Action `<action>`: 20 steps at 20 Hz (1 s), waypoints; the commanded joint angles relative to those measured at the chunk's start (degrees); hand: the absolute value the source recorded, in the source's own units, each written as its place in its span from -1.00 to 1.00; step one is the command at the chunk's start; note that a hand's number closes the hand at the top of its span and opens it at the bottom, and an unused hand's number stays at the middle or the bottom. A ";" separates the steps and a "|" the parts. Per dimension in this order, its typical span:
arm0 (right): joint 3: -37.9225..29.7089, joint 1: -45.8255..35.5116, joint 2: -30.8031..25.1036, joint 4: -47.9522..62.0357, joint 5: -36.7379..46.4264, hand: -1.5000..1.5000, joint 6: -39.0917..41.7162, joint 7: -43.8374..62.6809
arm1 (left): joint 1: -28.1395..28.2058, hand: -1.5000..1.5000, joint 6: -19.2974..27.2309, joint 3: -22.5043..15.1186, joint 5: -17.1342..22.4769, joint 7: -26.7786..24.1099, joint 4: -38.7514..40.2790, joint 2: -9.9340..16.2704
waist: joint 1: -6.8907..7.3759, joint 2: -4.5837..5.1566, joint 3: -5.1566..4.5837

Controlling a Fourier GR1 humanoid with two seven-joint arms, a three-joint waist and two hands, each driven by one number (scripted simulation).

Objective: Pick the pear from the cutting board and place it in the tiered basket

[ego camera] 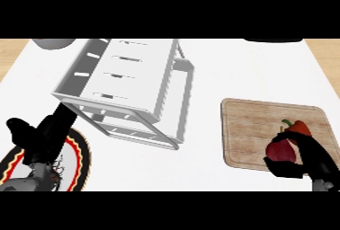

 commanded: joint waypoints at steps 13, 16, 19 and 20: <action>8.35 -9.65 -15.04 11.64 16.74 1.00 0.91 -25.24 | -1.43 0.00 -0.63 -0.47 -1.76 0.17 -0.12 -0.98 | 0.90 0.89 1.08; 5.33 -9.64 -15.02 10.11 17.50 1.00 -6.63 -30.20 | -2.92 0.00 -3.37 2.64 1.15 1.58 1.62 1.38 | 0.09 0.75 1.06; 1.35 -9.69 -11.05 7.09 13.65 1.00 -14.19 -32.61 | -0.74 0.00 -1.80 2.46 -0.13 0.15 1.00 0.44 | -0.17 0.65 1.10; -0.69 -10.08 -11.85 2.88 9.73 1.00 -12.22 -33.43 | -0.07 0.00 -1.53 1.75 -0.46 0.28 1.24 -0.25 | -0.64 0.49 1.06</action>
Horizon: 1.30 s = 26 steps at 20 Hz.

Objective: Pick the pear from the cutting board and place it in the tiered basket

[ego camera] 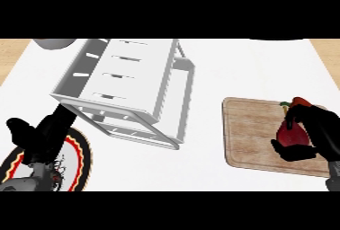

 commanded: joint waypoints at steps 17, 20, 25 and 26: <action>1.70 -17.91 10.93 -33.38 -17.22 1.00 13.77 22.31 | -2.18 0.00 -2.69 3.10 1.19 0.83 1.58 0.24 | 0.14 0.08 0.01; 7.62 -24.81 15.89 -30.70 -14.25 1.00 14.05 27.93 | 0.10 0.00 -3.60 3.34 1.16 -0.51 1.15 0.38 | 0.53 0.09 -0.01; 11.55 -36.06 24.34 -21.60 -8.71 1.00 13.78 34.40 | 1.03 0.00 -2.75 2.14 -0.97 -1.19 -0.14 -0.93 | 0.69 0.08 0.01; 11.45 -39.46 26.46 -16.80 -7.77 1.00 12.75 35.05 | -0.72 0.00 -2.07 1.54 -0.23 1.99 -1.40 -1.69 | 0.93 0.12 0.01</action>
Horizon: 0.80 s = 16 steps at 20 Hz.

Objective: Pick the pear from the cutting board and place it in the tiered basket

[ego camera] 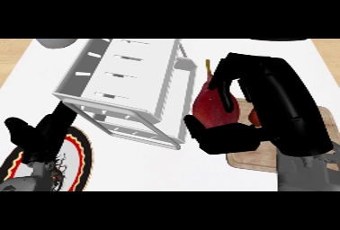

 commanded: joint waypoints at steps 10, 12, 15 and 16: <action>5.35 -18.30 13.04 19.64 5.24 1.00 -4.17 11.48 | 0.80 0.00 -0.18 0.05 -1.20 1.64 -2.91 -1.44 | -0.07 0.01 0.04; 6.93 -19.02 13.07 24.83 4.40 1.00 -7.33 11.19 | -1.39 0.00 -0.99 2.28 0.44 3.03 -1.40 0.00 | 0.05 0.09 0.04; 8.56 -18.28 13.10 32.63 5.15 1.00 -13.71 6.26 | -0.87 0.00 -0.55 -0.08 -1.74 0.27 0.57 -2.23 | 0.26 0.24 0.03; 4.31 -18.10 13.10 29.20 4.67 1.00 -8.32 6.50 | 1.57 0.00 -2.03 1.56 -0.08 3.53 -4.75 0.13 | -0.05 0.03 0.06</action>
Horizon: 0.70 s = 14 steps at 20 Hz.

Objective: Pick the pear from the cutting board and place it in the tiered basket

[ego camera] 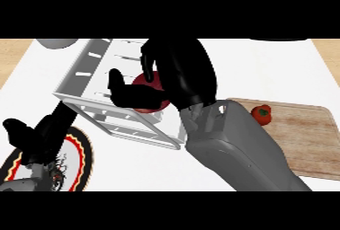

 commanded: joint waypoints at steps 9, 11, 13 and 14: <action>4.57 -4.26 0.46 15.51 1.15 1.00 -9.72 -3.62 | 1.25 0.00 0.29 -0.25 -2.00 -2.09 -0.50 -2.01 | 0.11 0.19 -0.08; 6.85 -2.41 0.47 20.13 2.66 1.00 -15.38 -7.31 | -5.72 0.00 0.15 2.12 -0.15 2.34 2.66 -0.27 | 0.02 0.35 -0.08; 10.58 -5.39 0.47 23.06 0.56 1.00 -20.23 -4.36 | -2.35 0.00 -0.10 0.45 -1.51 0.80 1.61 -1.27 | 0.57 0.35 -0.09; 7.67 -5.63 0.47 24.82 2.73 1.00 -22.20 -8.87 | -3.87 0.00 -0.67 1.83 -1.96 -3.20 6.65 -0.74 | 0.22 0.48 -0.11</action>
